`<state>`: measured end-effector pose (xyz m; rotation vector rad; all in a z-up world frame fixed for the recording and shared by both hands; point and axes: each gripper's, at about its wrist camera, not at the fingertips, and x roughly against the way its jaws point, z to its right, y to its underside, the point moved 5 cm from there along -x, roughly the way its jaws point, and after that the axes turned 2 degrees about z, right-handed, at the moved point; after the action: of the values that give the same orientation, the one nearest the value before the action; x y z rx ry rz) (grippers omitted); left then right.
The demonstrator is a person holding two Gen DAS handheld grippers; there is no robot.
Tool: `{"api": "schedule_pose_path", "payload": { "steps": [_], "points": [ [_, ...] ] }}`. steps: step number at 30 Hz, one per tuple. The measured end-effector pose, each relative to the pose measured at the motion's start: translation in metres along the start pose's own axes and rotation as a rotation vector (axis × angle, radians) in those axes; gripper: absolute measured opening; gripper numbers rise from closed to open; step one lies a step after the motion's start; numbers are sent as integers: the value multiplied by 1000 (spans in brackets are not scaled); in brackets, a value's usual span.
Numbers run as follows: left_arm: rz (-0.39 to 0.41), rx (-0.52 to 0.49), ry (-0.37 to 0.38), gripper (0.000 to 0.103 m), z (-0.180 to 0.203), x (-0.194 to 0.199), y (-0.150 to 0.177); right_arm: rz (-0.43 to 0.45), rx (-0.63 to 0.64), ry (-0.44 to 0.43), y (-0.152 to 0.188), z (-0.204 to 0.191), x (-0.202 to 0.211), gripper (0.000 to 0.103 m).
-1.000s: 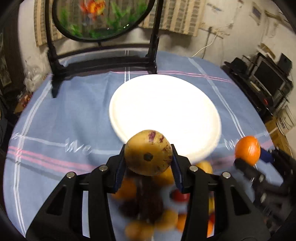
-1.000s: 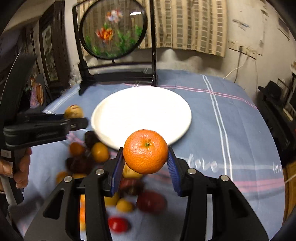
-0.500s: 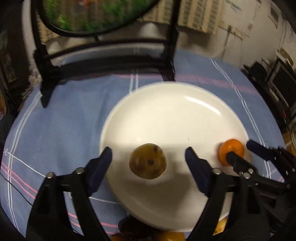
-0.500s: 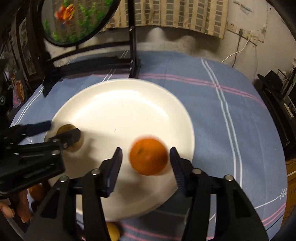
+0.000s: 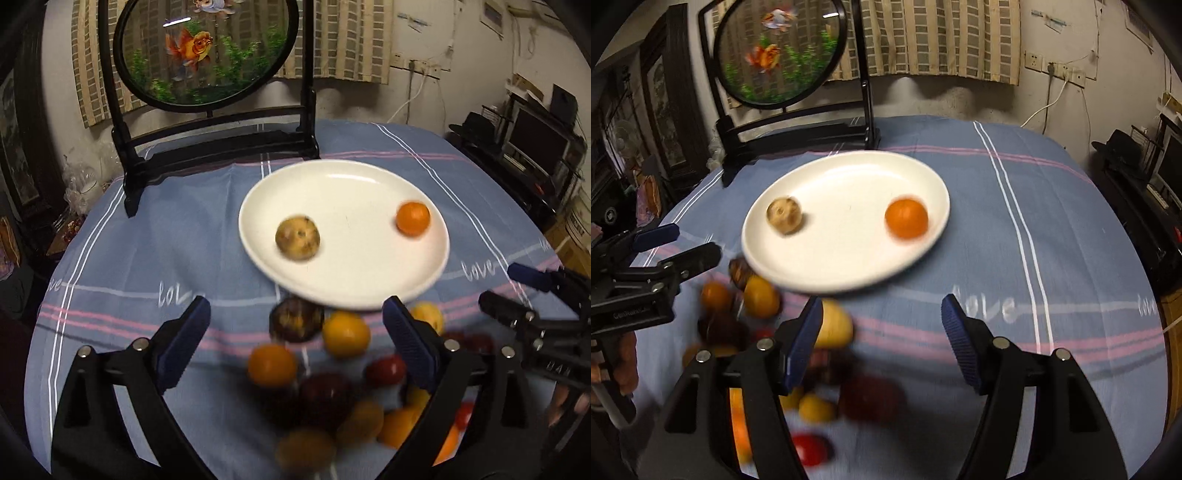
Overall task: Organize fruits
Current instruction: 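Grasp a pale brown potato-like fruit with the left tool while the right tool grasps a red apple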
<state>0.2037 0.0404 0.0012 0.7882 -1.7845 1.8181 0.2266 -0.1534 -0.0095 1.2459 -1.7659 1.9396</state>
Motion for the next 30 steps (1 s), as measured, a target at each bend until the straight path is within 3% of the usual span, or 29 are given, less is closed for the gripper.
{"api": "schedule_pose_path", "payload": {
  "steps": [8, 13, 19, 21, 23, 27, 30],
  "points": [
    [-102, 75, 27, 99, -14, 15, 76, -3, -152, -101, 47, 13, 27, 67],
    [-138, 47, 31, 99, -10, 14, 100, -23, -116, -91, 61, 7, 27, 67],
    [-138, 8, 15, 98, -1, 9, 107, -26, -156, -147, 66, 13, 24, 67],
    [-132, 10, 17, 89, -1, 8, 108, -13, -151, -157, 65, 12, 26, 67],
    [-156, 5, 46, 62, 3, 4, 111, -9, -144, -169, 66, 10, 27, 67],
    [-138, -48, 30, 46, 9, 3, 112, -9, -127, -179, 67, 6, 27, 67],
    [-119, -43, 26, 46, 9, 5, 110, -10, -114, -184, 68, 2, 28, 67]
  ]
}}
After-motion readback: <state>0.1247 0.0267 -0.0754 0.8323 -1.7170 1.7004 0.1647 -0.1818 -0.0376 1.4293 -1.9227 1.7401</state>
